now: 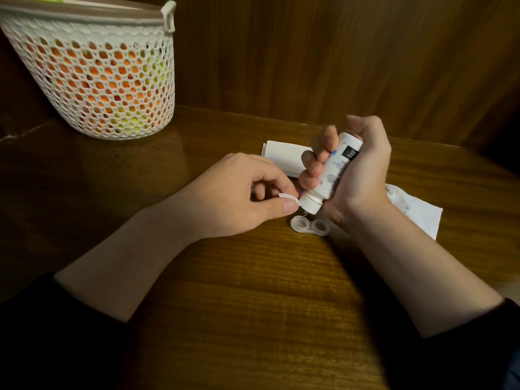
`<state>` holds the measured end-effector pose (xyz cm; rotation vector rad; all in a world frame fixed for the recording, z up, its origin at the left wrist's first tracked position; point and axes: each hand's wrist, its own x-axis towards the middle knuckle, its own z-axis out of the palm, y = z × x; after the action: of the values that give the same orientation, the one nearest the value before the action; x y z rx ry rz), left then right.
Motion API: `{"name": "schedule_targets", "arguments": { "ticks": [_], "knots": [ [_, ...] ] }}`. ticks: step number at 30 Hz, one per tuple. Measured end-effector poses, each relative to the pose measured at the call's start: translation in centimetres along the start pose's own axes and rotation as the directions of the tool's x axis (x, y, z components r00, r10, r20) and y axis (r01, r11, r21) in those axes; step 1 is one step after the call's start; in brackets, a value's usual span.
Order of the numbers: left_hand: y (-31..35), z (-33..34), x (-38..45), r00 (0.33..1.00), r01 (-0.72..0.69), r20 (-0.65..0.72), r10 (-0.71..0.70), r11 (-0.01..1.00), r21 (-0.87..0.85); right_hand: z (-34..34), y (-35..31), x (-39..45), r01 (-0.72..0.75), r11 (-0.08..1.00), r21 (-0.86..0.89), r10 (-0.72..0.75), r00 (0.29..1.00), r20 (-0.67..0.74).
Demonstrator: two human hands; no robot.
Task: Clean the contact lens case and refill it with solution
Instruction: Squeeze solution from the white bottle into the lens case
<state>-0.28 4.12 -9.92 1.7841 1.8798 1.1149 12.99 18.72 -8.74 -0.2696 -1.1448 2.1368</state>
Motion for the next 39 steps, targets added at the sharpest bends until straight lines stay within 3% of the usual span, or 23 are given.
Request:
{"name": "schedule_targets", "arguments": {
  "ticks": [31,39],
  "knots": [
    [0.1,0.0,0.0,1.0,-0.003,0.0,0.003,1.0,0.022,0.1,-0.1,-0.1,-0.024,1.0,0.01,0.024,1.0,-0.002],
    [0.3,1.2,0.1,0.995,-0.056,-0.08,0.057,0.998,0.016,-0.4,-1.4,0.0,-0.03,0.996,0.08,0.031,0.999,-0.012]
  ]
}}
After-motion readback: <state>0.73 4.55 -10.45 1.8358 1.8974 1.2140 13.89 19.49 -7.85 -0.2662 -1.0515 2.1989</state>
